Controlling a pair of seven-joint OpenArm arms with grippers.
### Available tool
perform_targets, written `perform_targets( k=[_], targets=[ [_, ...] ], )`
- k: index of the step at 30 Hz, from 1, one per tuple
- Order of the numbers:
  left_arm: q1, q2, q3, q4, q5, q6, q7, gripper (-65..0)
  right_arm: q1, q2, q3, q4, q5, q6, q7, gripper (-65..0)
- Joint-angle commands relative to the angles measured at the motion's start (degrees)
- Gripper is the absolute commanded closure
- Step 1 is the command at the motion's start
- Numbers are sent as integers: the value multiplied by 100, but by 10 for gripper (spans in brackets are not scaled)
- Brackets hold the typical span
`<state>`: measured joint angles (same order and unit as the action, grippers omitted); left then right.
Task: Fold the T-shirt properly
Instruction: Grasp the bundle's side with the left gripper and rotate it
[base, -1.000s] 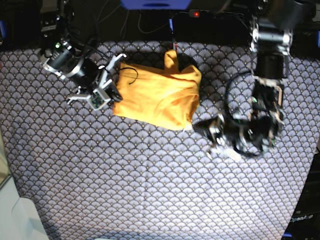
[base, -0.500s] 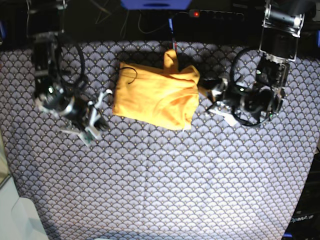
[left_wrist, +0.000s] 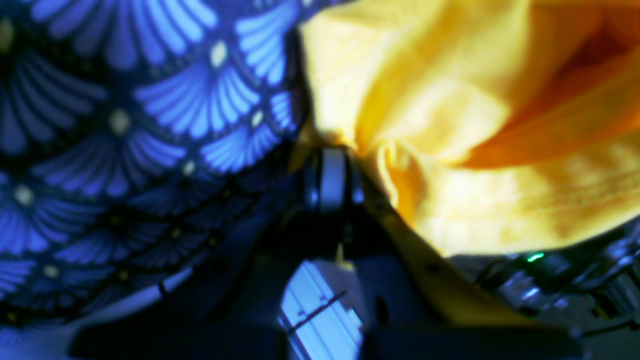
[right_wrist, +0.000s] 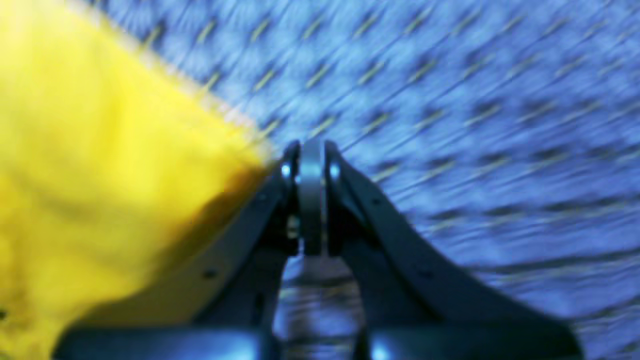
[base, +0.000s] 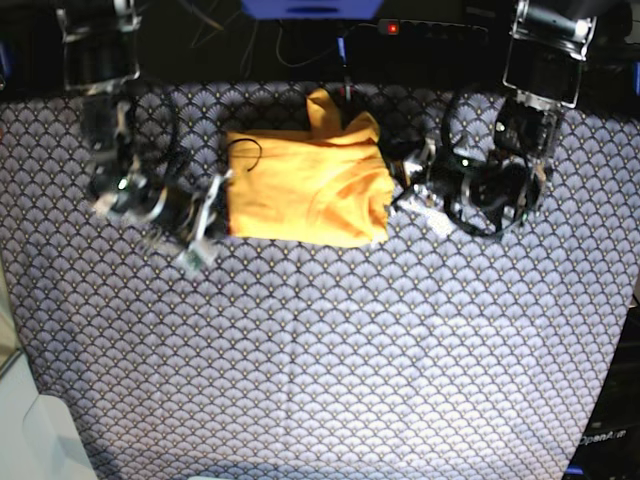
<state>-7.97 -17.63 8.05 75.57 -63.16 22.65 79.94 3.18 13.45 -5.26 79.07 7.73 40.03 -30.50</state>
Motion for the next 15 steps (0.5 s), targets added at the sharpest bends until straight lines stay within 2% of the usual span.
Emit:
perform_targets(
  k=[1, 6, 10, 15],
  targets=[
    [-307, 70, -36, 17, -71, 16, 6, 0, 29, 66, 38, 106, 76, -3, 206, 0],
    [-852, 554, -36, -713, 228, 16, -25, 0, -683, 66, 64, 317, 76, -3, 531, 0],
    [-1476, 853, -10, -1311, 491, -19, -667, 0, -1289, 31, 55, 862, 76, -3, 602, 0],
    [-2056, 897, -36, -1601, 553, -28, -1027, 0, -2019, 22, 55, 1759, 76, -3, 602, 0]
  ],
)
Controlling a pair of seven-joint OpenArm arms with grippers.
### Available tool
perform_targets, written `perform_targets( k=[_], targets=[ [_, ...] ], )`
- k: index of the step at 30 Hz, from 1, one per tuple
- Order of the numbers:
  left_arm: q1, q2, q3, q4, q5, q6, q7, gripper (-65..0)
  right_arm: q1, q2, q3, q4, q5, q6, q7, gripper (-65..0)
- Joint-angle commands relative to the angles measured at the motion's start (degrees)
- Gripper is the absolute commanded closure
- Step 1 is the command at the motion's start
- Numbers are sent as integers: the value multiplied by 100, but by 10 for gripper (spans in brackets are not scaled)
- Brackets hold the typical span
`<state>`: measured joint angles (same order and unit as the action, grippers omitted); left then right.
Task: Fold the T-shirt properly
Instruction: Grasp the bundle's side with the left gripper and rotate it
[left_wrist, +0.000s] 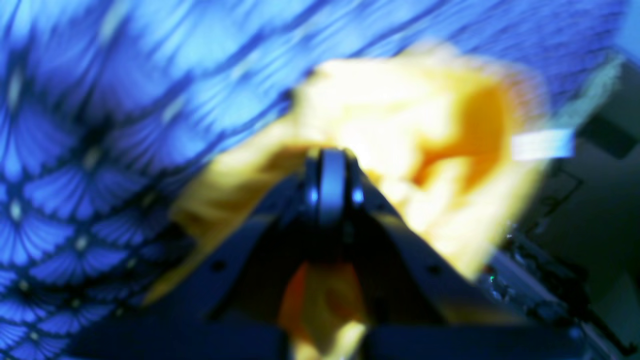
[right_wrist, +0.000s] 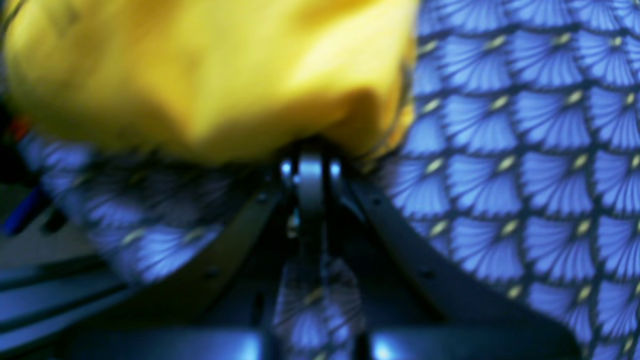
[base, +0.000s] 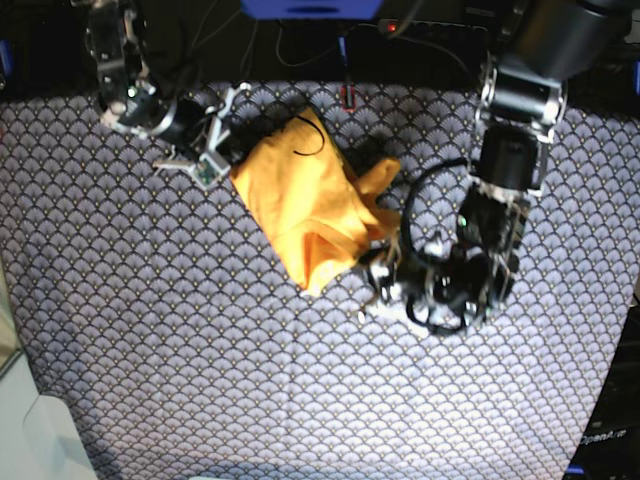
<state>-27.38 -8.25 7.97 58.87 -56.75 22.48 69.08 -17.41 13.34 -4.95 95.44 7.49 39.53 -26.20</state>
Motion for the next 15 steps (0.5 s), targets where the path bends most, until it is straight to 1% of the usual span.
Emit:
perform_targets(
  k=[1, 3, 5, 8, 10, 13, 15],
  targets=[
    [-185, -58, -27, 69, -87, -11, -2, 0, -57, 33, 42, 263, 100, 47, 162, 0],
    [-309, -120, -27, 60, -87, -11, -143, 0, -162, 33, 51, 500, 91, 47, 154, 0],
    [-361, -269, -159, 148, -140, -11, -143, 0, -206, 50, 51, 632, 91, 47, 154, 0],
    [-265, -480, -616, 324, -378, 7, 253, 0, -171, 129, 104, 606, 91, 47, 154, 0],
    [-62, -656, -871, 403, -422, 16, 578, 0, -39, 173, 201, 597, 91, 47, 145, 0],
    [342, -911, -1232, 878, -422, 16, 1070, 0, 84, 191, 403, 588, 91, 47, 127, 0],
    [702, -1078, -1513, 1203, -422, 16, 1092, 0, 233, 191, 543, 588, 91, 47, 127, 0]
  ],
)
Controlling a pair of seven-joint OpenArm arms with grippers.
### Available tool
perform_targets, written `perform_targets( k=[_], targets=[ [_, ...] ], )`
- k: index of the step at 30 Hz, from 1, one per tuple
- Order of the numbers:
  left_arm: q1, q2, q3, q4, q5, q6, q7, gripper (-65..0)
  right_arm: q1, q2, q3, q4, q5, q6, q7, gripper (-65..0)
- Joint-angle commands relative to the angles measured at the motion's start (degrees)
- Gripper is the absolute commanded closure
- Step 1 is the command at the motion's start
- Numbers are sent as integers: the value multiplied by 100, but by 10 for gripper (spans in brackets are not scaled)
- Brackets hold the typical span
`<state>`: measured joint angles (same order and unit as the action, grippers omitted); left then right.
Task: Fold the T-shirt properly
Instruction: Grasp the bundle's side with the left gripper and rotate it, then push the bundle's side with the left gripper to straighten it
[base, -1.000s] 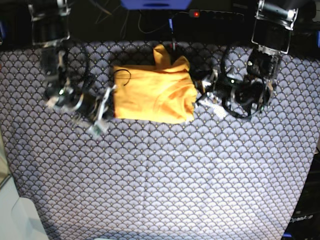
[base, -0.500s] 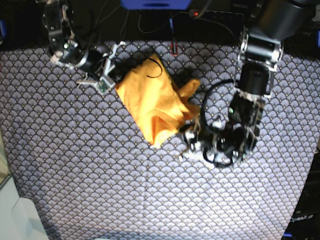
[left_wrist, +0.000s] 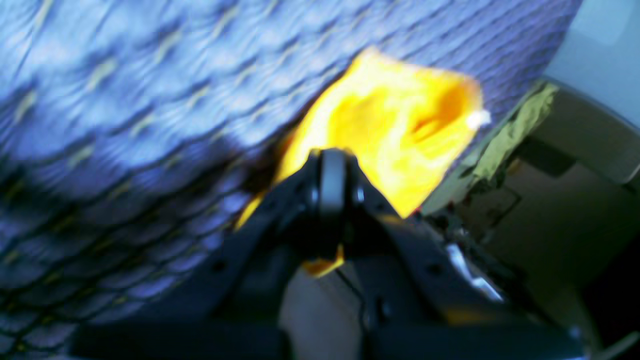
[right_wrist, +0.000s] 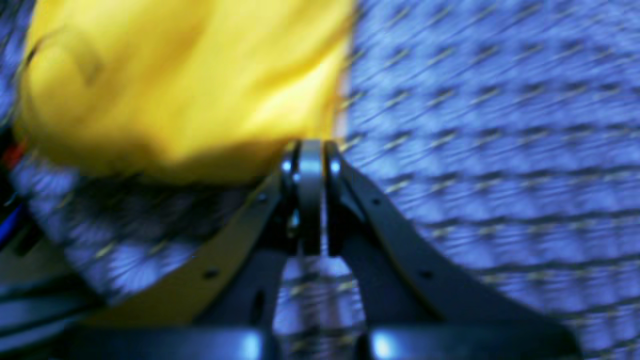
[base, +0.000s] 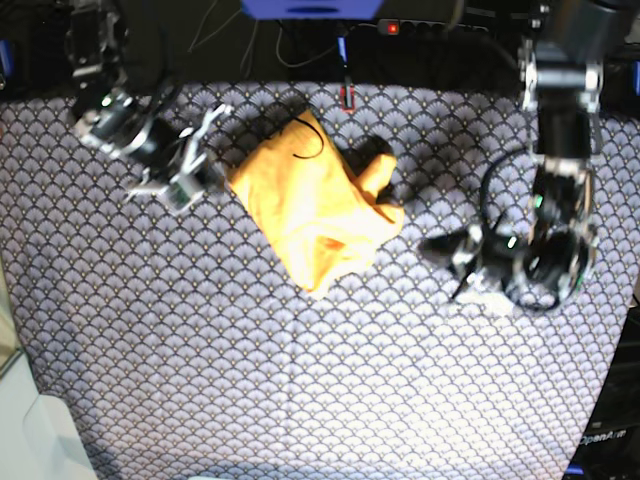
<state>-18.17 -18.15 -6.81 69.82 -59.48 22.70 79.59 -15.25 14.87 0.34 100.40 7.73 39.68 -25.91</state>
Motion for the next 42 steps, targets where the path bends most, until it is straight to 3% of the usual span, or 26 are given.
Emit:
perform_targets(
  k=[1, 4, 8, 16, 23, 36, 42],
  targets=[
    [-51, -176, -159, 275, -148, -6, 41, 0, 122, 38, 23, 48, 67, 32, 99, 0],
    [398, -308, -326, 591, -148, -6, 41, 0, 412, 47, 58, -137, 67, 32, 90, 0],
    [934, -229, -308, 873, -148, -6, 41, 0, 755, 38, 23, -620, 67, 32, 90, 0],
    [864, 642, 26, 899, -52, 11, 41, 0, 843, -173, -188, -945, 67, 32, 90, 0],
    [459, 1319, 404, 301, 1267, -15, 36, 0, 360, -481, -197, -822, 67, 32, 116, 0],
    [-402, 1327, -211, 178, 1434, -15, -473, 0, -537, -613, -284, 153, 67, 32, 134, 0],
    [-297, 1327, -660, 249, 1425, -32, 41, 0, -484, -569, 305, 162, 67, 32, 143, 0]
  ],
)
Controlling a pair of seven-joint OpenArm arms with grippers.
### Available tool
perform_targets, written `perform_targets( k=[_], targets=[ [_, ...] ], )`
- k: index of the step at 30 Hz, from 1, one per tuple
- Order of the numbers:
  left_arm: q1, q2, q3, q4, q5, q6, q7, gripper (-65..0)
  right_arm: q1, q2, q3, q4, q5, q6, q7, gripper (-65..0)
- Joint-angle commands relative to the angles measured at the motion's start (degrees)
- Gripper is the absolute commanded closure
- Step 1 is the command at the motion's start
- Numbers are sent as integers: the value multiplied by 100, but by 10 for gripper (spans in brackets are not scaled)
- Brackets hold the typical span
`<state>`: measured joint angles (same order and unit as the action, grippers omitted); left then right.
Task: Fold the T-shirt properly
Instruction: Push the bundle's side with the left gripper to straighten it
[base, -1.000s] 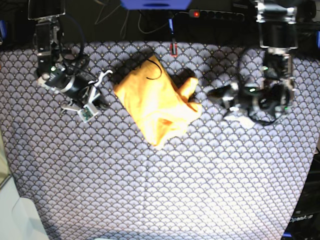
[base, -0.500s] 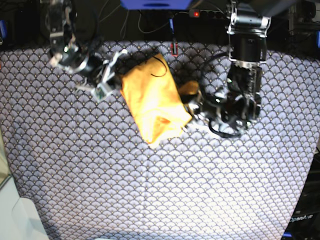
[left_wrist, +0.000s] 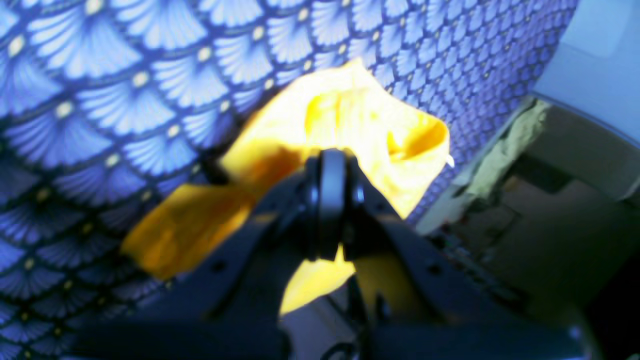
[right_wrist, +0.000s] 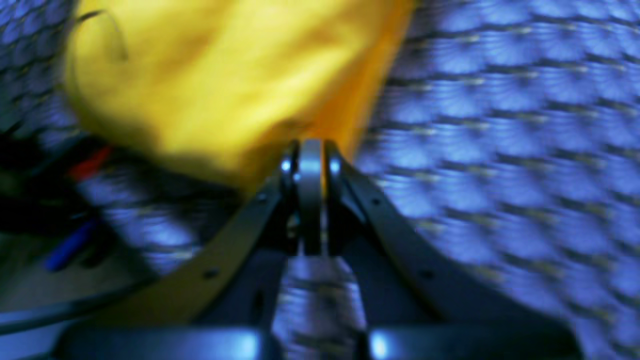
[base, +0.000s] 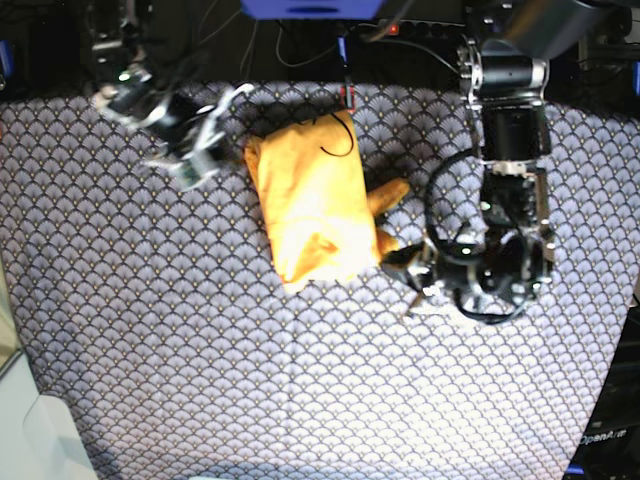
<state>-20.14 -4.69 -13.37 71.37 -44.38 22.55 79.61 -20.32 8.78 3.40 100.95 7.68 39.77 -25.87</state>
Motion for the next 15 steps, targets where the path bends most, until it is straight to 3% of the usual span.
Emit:
perform_targets(
  k=[1, 8, 15],
  targets=[
    [58, -54, -154, 146, -85, -17, 39, 0, 23, 41, 113, 116, 71, 23, 138, 0],
    [805, -634, -356, 1131, -103, -35, 39, 0, 23, 6, 201, 661, 80, 23, 138, 0],
    [1192, -696, -329, 1359, -885, 9, 39, 0, 93, -126, -327, 1075, 89, 23, 86, 0]
  ],
)
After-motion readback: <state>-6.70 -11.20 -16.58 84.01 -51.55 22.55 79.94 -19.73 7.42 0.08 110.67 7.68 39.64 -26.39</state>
